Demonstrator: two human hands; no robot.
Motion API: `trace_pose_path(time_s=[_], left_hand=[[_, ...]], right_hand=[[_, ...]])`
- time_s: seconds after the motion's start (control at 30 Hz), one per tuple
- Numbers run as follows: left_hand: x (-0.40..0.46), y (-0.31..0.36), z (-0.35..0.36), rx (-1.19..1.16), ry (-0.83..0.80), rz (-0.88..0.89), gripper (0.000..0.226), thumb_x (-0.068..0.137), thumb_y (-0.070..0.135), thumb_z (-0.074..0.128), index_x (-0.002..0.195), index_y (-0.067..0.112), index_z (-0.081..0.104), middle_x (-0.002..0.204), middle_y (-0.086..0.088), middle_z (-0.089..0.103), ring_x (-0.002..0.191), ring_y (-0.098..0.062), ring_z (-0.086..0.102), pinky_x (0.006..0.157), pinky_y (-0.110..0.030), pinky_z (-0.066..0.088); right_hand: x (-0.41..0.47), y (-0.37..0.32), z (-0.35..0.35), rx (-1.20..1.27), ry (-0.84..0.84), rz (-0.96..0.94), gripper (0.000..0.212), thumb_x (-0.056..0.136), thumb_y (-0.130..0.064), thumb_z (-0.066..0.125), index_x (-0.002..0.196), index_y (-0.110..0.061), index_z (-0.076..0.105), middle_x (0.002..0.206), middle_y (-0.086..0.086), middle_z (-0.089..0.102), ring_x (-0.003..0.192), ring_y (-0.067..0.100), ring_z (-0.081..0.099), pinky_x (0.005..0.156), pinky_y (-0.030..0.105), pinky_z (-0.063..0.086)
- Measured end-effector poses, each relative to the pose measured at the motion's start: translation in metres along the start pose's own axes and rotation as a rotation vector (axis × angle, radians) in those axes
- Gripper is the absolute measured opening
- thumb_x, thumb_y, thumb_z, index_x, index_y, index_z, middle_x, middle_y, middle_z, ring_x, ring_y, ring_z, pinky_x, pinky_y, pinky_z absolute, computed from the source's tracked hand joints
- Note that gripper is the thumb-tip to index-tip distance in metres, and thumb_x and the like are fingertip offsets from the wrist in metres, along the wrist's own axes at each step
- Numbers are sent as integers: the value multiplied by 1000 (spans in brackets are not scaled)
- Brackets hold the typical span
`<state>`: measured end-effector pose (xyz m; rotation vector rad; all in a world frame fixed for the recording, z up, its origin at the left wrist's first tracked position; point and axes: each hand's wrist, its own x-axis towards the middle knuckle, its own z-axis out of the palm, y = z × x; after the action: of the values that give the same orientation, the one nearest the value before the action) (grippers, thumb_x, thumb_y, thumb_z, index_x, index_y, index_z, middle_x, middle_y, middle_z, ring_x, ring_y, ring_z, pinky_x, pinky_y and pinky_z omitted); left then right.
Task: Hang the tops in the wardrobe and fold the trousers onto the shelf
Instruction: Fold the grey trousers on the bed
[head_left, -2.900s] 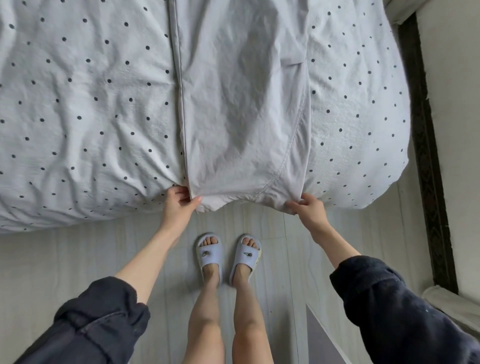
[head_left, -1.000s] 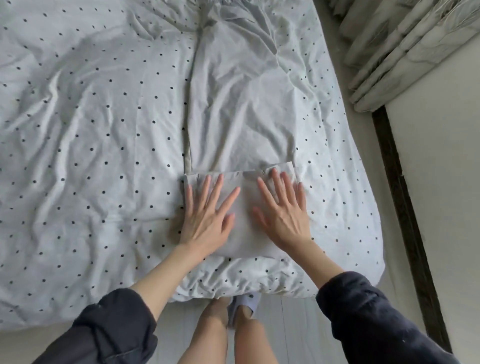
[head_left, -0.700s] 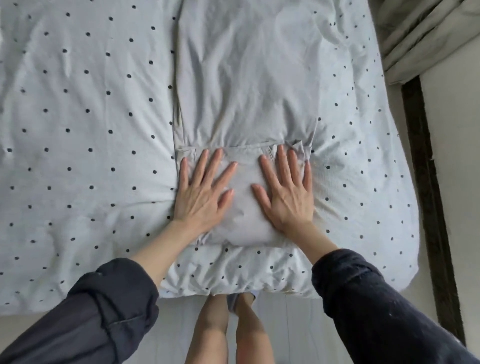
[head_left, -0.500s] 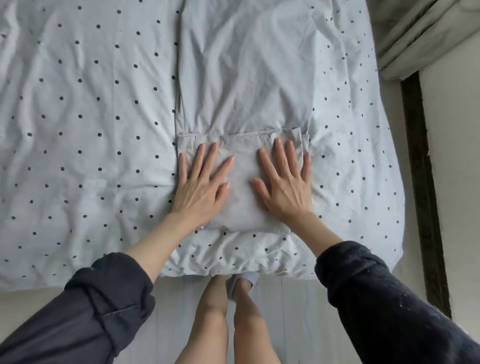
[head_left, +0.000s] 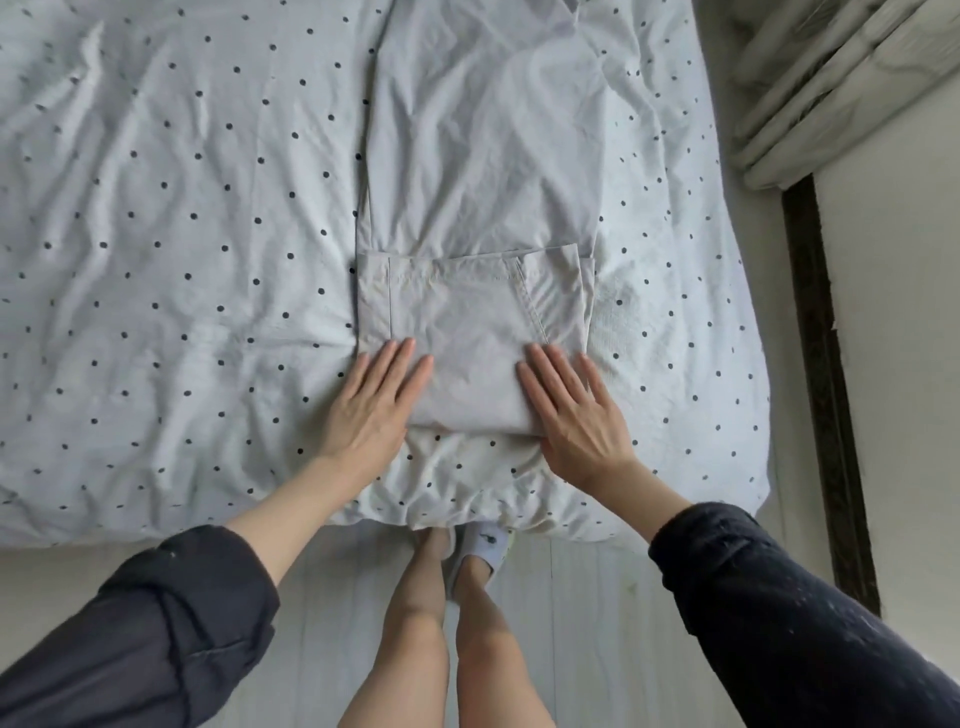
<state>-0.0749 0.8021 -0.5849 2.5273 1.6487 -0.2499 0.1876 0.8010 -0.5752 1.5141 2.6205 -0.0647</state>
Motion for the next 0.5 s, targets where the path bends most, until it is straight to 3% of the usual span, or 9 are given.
trace_pose_path(time_s=[0.1, 0.2, 0.3, 0.4, 0.47, 0.5], left_hand=[[-8, 9, 7, 24, 18, -52, 100, 66, -14, 55, 148, 11, 5, 154, -18, 22, 142, -32, 21, 115, -42, 4], [-19, 16, 1, -17, 62, -77, 89, 68, -13, 51, 146, 9, 15, 151, -18, 29, 140, -33, 27, 115, -42, 7], [-30, 24, -18, -59, 112, -63, 85, 67, -16, 51, 144, 7, 23, 149, -18, 33, 138, -33, 32, 115, -42, 10], [-44, 28, -44, -116, 68, -78, 85, 66, -19, 59, 142, 5, 31, 147, -17, 37, 136, -33, 35, 117, -42, 11], [-47, 32, -70, -129, -33, -83, 85, 71, -18, 57, 147, 6, 26, 153, -16, 26, 141, -31, 25, 118, -40, 9], [-48, 34, -84, -162, -104, -90, 83, 78, -17, 48, 150, 9, 16, 157, -13, 13, 145, -27, 12, 118, -37, 3]], right_hand=[[-3, -9, 3, 3, 74, 7, 60, 82, 0, 47, 142, 0, 36, 148, 18, 36, 138, 30, 33, 115, 46, 15], [-17, -15, -5, 38, 87, 33, 53, 87, 3, 26, 136, 2, 45, 142, 17, 45, 133, 30, 41, 113, 46, 21], [-30, -21, -22, 75, 42, 38, 57, 82, 3, 25, 133, 2, 49, 139, 17, 49, 130, 30, 45, 112, 44, 22], [-39, -21, -50, 122, -70, 45, 59, 76, 0, 26, 126, -1, 58, 130, 15, 58, 121, 29, 55, 108, 41, 35], [-39, -17, -74, 182, -139, 39, 56, 77, 4, 35, 129, -1, 54, 134, 16, 54, 124, 30, 53, 105, 42, 37], [-39, -14, -90, 204, -189, 17, 58, 80, 6, 38, 137, -2, 45, 144, 15, 43, 133, 29, 43, 111, 41, 29]])
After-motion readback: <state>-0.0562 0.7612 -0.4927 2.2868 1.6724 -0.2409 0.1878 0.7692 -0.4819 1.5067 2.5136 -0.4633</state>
